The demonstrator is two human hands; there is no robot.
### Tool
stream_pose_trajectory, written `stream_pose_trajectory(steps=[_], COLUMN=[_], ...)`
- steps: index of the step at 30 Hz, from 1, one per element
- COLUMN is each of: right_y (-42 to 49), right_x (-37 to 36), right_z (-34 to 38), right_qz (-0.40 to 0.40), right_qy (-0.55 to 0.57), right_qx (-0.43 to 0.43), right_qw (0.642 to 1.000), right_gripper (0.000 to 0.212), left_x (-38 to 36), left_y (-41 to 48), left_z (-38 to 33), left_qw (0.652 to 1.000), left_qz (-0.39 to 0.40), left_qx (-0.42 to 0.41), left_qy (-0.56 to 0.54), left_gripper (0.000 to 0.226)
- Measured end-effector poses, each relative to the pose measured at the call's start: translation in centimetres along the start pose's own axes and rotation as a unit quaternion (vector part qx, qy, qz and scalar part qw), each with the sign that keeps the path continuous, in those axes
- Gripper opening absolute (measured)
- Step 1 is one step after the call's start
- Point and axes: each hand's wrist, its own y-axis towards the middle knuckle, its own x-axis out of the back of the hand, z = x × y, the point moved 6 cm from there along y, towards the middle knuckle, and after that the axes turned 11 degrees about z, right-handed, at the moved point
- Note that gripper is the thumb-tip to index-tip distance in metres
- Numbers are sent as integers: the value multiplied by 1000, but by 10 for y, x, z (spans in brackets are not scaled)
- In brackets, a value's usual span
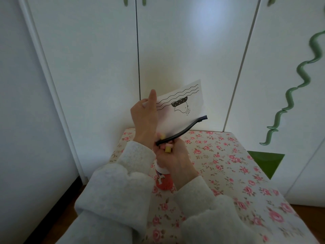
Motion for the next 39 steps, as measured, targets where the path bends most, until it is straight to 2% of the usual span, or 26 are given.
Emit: stream_pose_trajectory(steps=[5,11,17,19,23,26,30,35,37,39], right_y=[0,10,7,4,5,6,8,13,12,10], right_x=[-2,0,-5,-5,-1,2,4,3,1,-3], right_z=[1,-2,0,3,6,8,15,25,31,37], right_qz=[28,67,83,74,52,29,27,23,-3,-21], right_qy=[22,30,34,28,17,14,3,-73,-184,-336], right_qx=[-7,-20,-17,-10,-12,-13,-3,20,64,117], right_qw=[999,997,996,997,998,999,1000,997,981,934], right_gripper=[40,26,25,26,30,36,48,45,42,41], left_x=[-7,-19,-11,-4,13,23,40,75,84,91], left_y=[-2,-2,-1,-1,0,-4,-10,-27,-40,-51], left_z=[-12,-17,-13,-9,9,26,42,74,91,108], left_qw=[1000,998,1000,1000,992,976,951,930,916,905], left_qz=[16,48,23,6,-40,-51,-73,-117,-134,-138], left_qx=[-19,-26,-7,3,72,153,206,265,304,336], left_qy=[-1,37,-2,-20,-92,-146,-218,-226,-225,-222], left_gripper=[36,32,48,43,40,38,32,31,31,32])
